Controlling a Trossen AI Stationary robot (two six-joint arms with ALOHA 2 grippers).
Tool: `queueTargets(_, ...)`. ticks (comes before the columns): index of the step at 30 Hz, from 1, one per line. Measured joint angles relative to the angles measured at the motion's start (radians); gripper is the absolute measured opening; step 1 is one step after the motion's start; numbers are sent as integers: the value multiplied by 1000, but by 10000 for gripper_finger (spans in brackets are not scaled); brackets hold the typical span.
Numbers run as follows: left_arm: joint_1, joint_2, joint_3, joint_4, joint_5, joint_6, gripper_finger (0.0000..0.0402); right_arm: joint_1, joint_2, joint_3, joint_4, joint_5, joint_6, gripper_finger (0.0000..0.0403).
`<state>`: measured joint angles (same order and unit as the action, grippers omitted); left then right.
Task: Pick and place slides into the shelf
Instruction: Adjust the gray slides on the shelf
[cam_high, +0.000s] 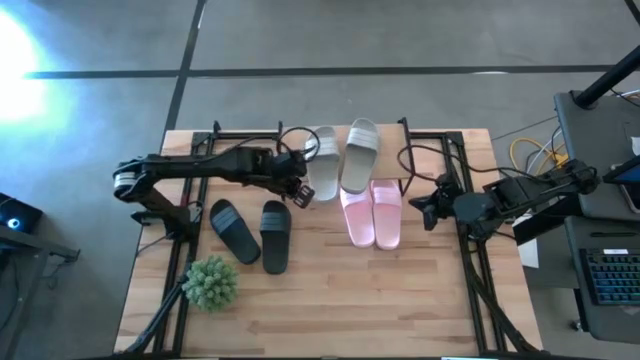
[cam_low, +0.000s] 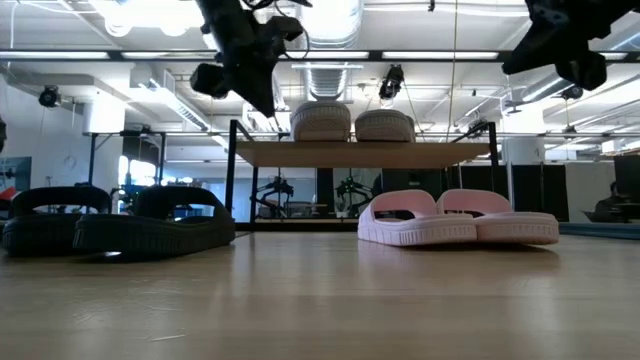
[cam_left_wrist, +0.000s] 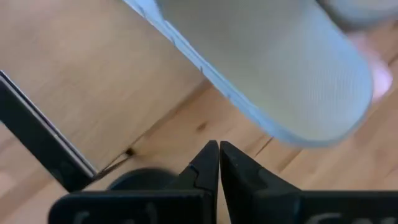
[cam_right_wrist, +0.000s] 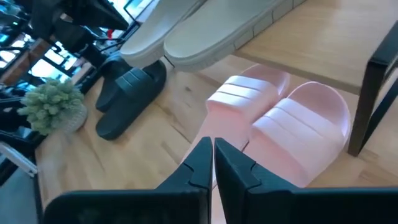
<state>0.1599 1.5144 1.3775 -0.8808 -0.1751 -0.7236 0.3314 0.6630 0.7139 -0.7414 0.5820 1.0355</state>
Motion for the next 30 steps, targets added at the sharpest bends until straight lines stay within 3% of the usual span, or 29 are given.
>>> queueTargets(4,26,-67,-118,180,-13,-85,0,-28,28,0,47,-39,-12,8)
queueTargets(9,55,-124,-221,285,-19,-142,0,-108,43,5,102,-107,-69,8)
queueTargets(19,61,-126,-226,361,-121,-134,0,-373,136,55,104,-252,-190,8)
queueTargets(30,129,-121,-226,377,-101,-107,0,-644,328,143,102,-433,-345,8)
